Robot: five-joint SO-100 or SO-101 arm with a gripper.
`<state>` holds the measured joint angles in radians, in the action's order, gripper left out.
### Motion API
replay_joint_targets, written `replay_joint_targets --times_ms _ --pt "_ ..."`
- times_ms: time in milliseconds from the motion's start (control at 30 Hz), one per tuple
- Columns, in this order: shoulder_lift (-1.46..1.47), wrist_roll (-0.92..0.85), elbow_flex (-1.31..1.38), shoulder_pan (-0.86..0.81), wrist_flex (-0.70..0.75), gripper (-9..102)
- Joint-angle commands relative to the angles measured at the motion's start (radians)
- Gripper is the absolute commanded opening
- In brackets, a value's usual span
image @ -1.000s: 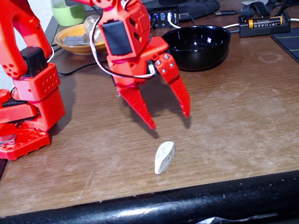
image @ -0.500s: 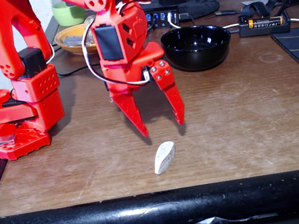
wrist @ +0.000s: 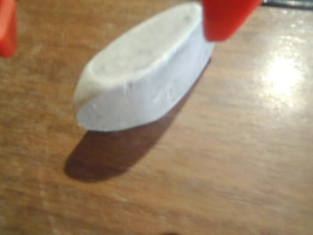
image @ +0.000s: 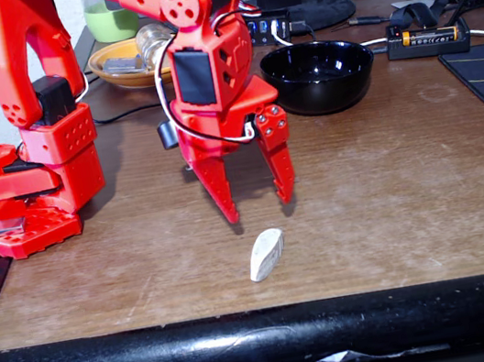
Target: Ramasse la gomme et mets-la dans le bol.
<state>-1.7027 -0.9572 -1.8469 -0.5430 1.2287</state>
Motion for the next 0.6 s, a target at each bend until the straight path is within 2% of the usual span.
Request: replay_joint_targets --times_ms 0,267,567 --pt "-0.083 0.028 0.015 -0.012 -0.032 21" --pt "-0.018 0.225 0.078 -0.094 -0.127 20" --pt "0.089 0.35 0.212 -0.084 -0.112 19"
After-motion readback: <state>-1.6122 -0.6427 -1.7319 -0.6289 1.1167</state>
